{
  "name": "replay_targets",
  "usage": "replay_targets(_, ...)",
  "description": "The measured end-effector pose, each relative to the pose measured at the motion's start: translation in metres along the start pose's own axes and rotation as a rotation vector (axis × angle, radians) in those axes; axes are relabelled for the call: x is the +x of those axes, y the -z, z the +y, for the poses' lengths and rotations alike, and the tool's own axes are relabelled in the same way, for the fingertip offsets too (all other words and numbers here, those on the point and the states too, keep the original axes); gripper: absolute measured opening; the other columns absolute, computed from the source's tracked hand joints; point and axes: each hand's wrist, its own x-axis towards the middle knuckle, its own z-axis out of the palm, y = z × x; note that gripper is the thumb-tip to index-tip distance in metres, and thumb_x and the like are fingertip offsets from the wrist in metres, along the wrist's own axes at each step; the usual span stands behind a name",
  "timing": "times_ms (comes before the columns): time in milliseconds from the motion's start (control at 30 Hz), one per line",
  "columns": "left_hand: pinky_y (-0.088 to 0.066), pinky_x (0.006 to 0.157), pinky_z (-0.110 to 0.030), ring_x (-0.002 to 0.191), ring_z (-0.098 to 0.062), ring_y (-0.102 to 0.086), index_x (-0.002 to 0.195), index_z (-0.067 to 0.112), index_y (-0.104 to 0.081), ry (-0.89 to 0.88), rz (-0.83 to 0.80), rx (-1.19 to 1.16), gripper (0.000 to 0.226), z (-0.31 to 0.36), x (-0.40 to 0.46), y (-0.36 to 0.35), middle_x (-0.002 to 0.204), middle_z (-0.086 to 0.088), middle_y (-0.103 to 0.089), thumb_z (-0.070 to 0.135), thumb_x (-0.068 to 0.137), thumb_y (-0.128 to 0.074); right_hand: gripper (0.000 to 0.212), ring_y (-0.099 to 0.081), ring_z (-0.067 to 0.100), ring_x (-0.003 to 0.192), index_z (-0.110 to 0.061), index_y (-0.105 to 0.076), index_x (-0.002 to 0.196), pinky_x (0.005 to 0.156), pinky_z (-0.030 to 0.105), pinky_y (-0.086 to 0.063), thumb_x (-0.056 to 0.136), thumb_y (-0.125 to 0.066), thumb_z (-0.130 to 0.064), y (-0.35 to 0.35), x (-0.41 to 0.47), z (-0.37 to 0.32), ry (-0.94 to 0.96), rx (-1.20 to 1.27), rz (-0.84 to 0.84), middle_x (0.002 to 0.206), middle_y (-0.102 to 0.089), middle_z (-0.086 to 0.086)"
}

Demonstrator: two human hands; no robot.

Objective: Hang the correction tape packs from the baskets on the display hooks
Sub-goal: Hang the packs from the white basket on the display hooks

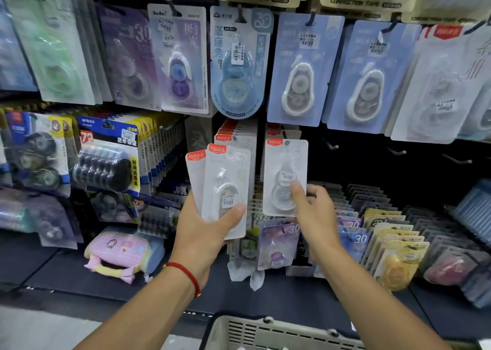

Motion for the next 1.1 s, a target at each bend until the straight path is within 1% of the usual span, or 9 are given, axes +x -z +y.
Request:
replay_targets(67,-0.066,0.081,-0.051,0.102,-0.018,-0.078,0.126,0.030,-0.066,-0.008,-0.012,0.003,0.055,-0.001,0.000,-0.002,0.112,0.004,-0.079,0.009,0.081,-0.089,0.052,-0.065,0.015,0.094,-0.018,-0.054,0.131,0.080,0.035,-0.052,0.097,-0.068,-0.054,0.000,0.005,0.011,-0.145,-0.021,-0.040,0.115,-0.068,0.000)
replay_targets(167,-0.065,0.084,-0.053,0.103,-0.018,-0.078,0.126,0.031,-0.065,-0.007,-0.027,0.017,0.056,-0.004,-0.001,-0.007,0.113,0.005,-0.079,0.009,0.081,-0.089,0.034,-0.067,0.015,0.089,-0.015,-0.062,0.116,0.085,0.039,-0.060,0.099,-0.071,-0.043,0.002,0.002,0.017,-0.224,0.006,-0.128,0.099,-0.071,0.000)
replay_targets(267,-0.063,0.087,-0.057,0.106,-0.022,-0.077,0.127,0.030,-0.066,0.001,-0.058,0.019,0.056,-0.005,-0.002,-0.011,0.116,0.001,-0.078,0.016,0.078,-0.091,0.019,-0.076,0.019,0.095,-0.022,-0.074,0.108,0.085,0.038,-0.064,0.101,-0.069,-0.039,0.003,-0.007,0.009,-0.067,0.074,-0.333,0.099,-0.080,0.003)
replay_targets(400,-0.062,0.088,-0.060,0.106,-0.026,-0.077,0.121,0.031,-0.069,0.019,-0.115,0.011,0.057,-0.002,-0.004,-0.018,0.114,-0.004,-0.079,0.035,0.070,-0.095,0.035,-0.077,0.020,0.100,-0.021,-0.077,0.112,0.086,0.039,-0.065,0.088,-0.077,-0.047,0.004,-0.025,-0.005,0.087,0.119,-0.497,0.106,-0.080,0.003)
replay_targets(533,-0.060,0.092,-0.063,0.109,-0.029,-0.076,0.126,0.028,-0.069,0.068,-0.171,-0.009,0.058,0.000,-0.008,-0.022,0.116,-0.006,-0.079,0.038,0.073,-0.093,0.036,-0.077,0.026,0.099,-0.017,-0.074,0.109,0.087,0.051,-0.064,0.085,-0.081,-0.044,0.007,-0.030,-0.004,0.059,0.095,-0.447,0.105,-0.080,0.005)
replay_targets(667,-0.066,0.078,-0.050,0.104,-0.027,-0.078,0.124,0.032,-0.069,0.112,-0.185,-0.047,0.034,0.004,-0.010,-0.022,0.117,-0.004,-0.079,0.037,0.092,-0.077,0.028,-0.077,0.014,0.088,-0.019,-0.064,0.108,0.072,0.032,-0.058,0.087,-0.066,-0.038,0.011,-0.031,-0.008,0.058,0.147,-0.300,0.095,-0.079,-0.001)
replay_targets(800,-0.066,0.078,-0.050,0.100,-0.022,-0.078,0.117,0.033,-0.072,0.150,-0.028,-0.002,0.021,-0.002,-0.005,-0.019,0.106,0.005,-0.080,0.021,0.101,-0.067,0.024,-0.072,0.028,0.095,-0.024,-0.055,0.108,0.073,0.047,-0.056,0.088,-0.058,-0.037,0.015,-0.028,-0.011,0.102,0.126,-0.121,0.104,-0.074,0.007)
replay_targets(933,-0.066,0.067,-0.048,0.091,-0.020,-0.079,0.117,0.030,-0.072,0.164,0.059,0.010,0.023,-0.004,-0.002,-0.016,0.103,0.004,-0.080,0.015,0.100,-0.064,0.013,-0.074,0.015,0.093,-0.031,-0.053,0.113,0.062,0.017,-0.053,0.103,-0.061,-0.029,0.013,-0.023,-0.012,0.147,0.147,-0.101,0.108,-0.076,0.002)
replay_targets(1100,-0.065,0.061,-0.046,0.089,-0.020,-0.079,0.119,0.028,-0.070,0.161,0.097,0.004,0.022,-0.003,0.001,-0.012,0.107,0.002,-0.079,0.016,0.102,-0.064,0.018,-0.074,0.006,0.097,-0.030,-0.054,0.122,0.067,0.012,-0.052,0.105,-0.060,-0.032,0.006,-0.022,-0.013,0.154,0.207,-0.077,0.112,-0.077,-0.004)
